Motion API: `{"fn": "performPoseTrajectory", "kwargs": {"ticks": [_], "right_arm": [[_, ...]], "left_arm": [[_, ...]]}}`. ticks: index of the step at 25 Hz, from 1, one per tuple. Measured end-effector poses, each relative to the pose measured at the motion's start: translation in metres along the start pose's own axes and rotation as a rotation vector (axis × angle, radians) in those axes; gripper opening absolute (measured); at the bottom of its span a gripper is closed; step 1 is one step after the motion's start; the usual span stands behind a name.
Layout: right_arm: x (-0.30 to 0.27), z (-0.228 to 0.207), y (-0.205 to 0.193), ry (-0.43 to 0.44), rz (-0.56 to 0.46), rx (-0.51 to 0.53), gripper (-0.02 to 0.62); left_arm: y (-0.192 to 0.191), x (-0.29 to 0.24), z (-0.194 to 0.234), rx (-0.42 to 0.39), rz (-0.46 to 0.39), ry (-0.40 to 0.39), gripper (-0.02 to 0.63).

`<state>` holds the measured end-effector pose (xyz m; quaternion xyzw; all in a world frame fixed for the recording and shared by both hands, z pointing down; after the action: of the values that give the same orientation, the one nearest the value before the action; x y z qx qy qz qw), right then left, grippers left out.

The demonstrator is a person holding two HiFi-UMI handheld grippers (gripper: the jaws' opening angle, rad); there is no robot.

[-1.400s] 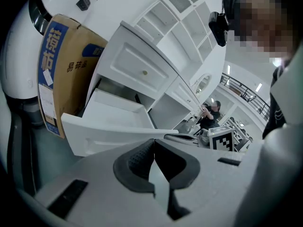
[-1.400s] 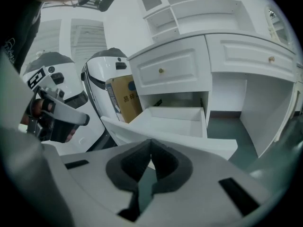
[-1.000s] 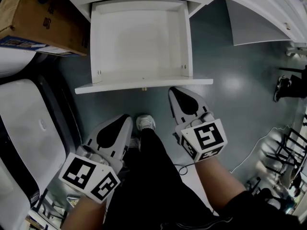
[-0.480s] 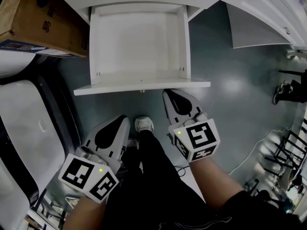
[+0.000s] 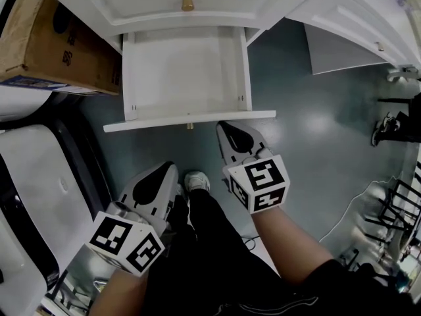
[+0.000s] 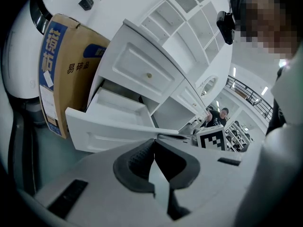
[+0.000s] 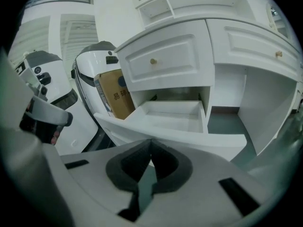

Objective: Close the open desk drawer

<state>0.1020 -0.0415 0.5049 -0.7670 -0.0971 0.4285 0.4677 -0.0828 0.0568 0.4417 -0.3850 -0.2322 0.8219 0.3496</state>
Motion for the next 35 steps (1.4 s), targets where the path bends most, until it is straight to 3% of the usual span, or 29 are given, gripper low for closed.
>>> {"fn": "performPoseTrajectory", "kwargs": {"ticks": [12, 35], "right_arm": [[-0.025, -0.012, 0.022, -0.074, -0.030, -0.027, 0.006], [-0.066, -0.031, 0.053, -0.172, -0.025, -0.093, 0.006]], "left_arm": [[0.008, -0.016, 0.022, 0.012, 0.030, -0.018, 0.005], [0.076, -0.058, 0.056, -0.029, 0.078, -0.066, 0.005]]}}
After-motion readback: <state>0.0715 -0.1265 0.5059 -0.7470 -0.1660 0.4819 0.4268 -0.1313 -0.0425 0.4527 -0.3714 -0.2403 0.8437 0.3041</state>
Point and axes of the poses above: the fingertips, and each gripper's own axes: x backward along the fingers, z to its left, y out of its top, the point moved 9 cm from there along x, backward along the fingers, and after that the axes turned 6 degrees about -z, right-handed, at the moved point
